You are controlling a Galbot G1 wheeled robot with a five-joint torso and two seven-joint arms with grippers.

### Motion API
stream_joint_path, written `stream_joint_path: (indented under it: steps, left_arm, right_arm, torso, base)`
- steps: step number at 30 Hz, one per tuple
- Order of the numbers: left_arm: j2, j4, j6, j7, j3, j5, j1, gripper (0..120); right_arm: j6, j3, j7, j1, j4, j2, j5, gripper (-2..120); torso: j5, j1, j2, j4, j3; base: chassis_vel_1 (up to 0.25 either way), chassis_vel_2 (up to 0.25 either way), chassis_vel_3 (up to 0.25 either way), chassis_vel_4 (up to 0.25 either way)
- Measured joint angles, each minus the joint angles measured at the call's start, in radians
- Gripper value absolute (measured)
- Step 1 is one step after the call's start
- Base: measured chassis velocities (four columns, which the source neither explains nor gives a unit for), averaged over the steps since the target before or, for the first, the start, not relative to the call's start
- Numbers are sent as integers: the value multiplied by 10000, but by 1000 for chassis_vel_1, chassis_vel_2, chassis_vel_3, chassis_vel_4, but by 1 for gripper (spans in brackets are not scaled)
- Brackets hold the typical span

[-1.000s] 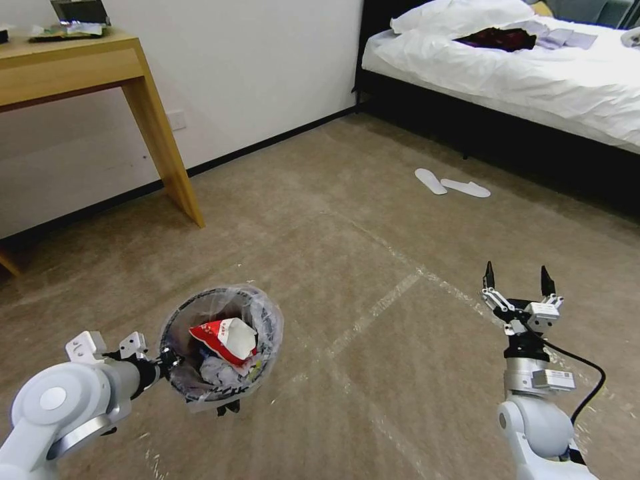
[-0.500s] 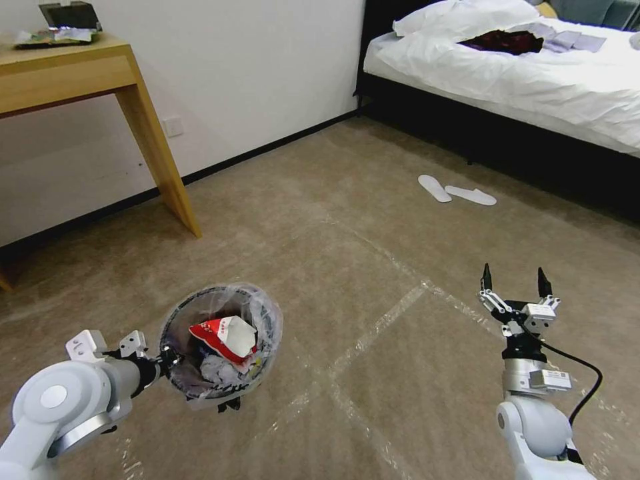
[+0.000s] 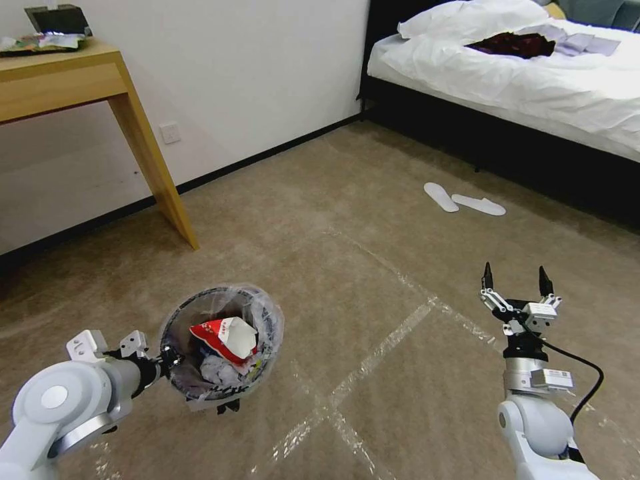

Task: Pick up the trash bin and place the garbage on the floor into it.

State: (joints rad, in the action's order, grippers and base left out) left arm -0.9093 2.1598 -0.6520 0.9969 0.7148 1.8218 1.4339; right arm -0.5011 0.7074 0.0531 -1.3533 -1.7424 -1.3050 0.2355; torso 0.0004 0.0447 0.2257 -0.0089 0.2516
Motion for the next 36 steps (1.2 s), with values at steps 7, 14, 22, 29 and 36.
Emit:
stream_joint_path:
  steps: [7,14,22,29,36]
  left_arm:
    - [49,-1,21,0,-20,0,-46,0]
    - [49,-41,30,-6,-46,-14,-81,0]
    - [38,-49,34,-7,-41,-20,-79,0]
    - [21,-79,41,-7,-58,-40,-93,0]
    - [60,-80,53,-12,-21,-40,-96,0]
  right_arm:
    - [-30,-8,-17,8,-6,0,11,100]
    - [-128,-43,-130,35,75,-10,-27,100]
    - [-244,-119,-168,85,183,-42,-175,100]
    - [-278,-179,-173,146,229,-53,-189,100]
    - [-285,-197,-184,178,259,-36,-221,100]
  torso:
    - [-2,0,0,-1,0]
    - [-1,1,-1,0,-1]
    - [-3,0,0,0,-1]
    - [-4,1,-1,-1,0]
    - [1,1,0,2,0]
  base:
    - [-125,111,124,-120]
    - [-133,149,141,-142]
    - [-163,158,166,-164]
    - [-183,177,177,-178]
    - [-167,168,179,-165]
